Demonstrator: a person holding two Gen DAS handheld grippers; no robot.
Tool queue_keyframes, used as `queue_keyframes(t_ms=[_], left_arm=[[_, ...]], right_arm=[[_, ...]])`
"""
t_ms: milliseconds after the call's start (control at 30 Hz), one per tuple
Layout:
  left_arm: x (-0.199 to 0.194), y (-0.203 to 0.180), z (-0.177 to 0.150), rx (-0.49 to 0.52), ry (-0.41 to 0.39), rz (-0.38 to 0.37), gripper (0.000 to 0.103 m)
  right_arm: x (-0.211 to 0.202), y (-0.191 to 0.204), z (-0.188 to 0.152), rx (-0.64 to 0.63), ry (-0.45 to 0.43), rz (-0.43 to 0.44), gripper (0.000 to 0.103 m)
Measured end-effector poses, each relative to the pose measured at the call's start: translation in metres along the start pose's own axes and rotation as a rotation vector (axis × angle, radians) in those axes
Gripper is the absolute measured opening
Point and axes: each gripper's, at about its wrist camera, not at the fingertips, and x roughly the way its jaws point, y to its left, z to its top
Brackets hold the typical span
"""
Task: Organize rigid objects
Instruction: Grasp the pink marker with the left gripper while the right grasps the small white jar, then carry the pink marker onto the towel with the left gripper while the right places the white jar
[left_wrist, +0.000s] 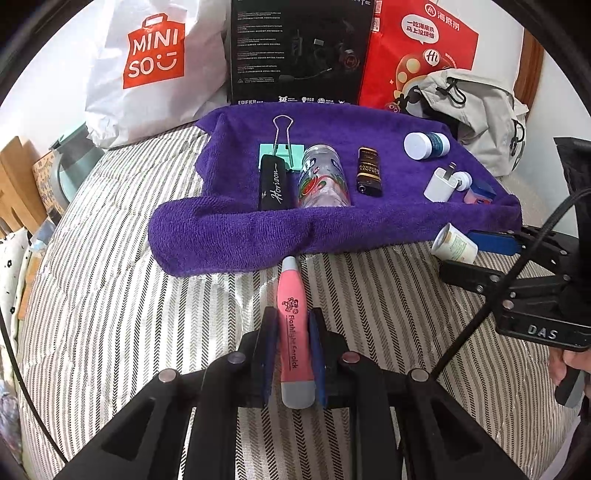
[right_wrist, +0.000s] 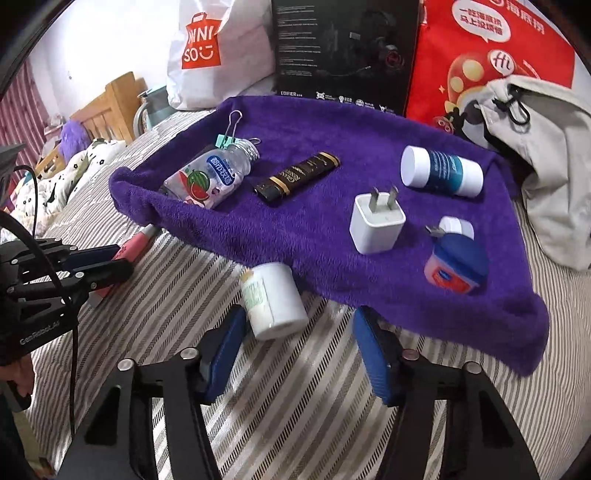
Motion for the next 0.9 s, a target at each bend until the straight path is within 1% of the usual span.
queue_keyframes(t_ms=[200,333,467,600,767,900], left_arm=[[0.001,-0.003,0.001,-0.002,0.000,0.005,0.017],[0.000,0.000,0.000,0.011,0.000,0.007,0.017],[0.001,-0.002,0.001,0.010,-0.002,0.006,0.017],[0.000,-0.002,0.001,0.013,-0.001,0.006,0.017],[0.001,-0.005,0.000,0.020,0.000,0.015,0.017],[0.001,-0.006,0.000,0.016,-0.003,0.014,0.017]], right_arm=[[0.003,0.007,0.003,-0.026,-0.002,-0.019,0.050],[0.001,0.012,0.003,-0.041,0.003,-0.012,0.036],[0.002,0.014,0.004,-0.033,0.005,-0.004,0.029],[-0.005,0.013,-0.003,-0.024,0.022,-0.004,0.028],[-0.024,-0.006,-0.028,0.027,0.060,-0.036,0.029],[-0.029,-0.010,-0.036,0.036,0.056,-0.051,0.029]])
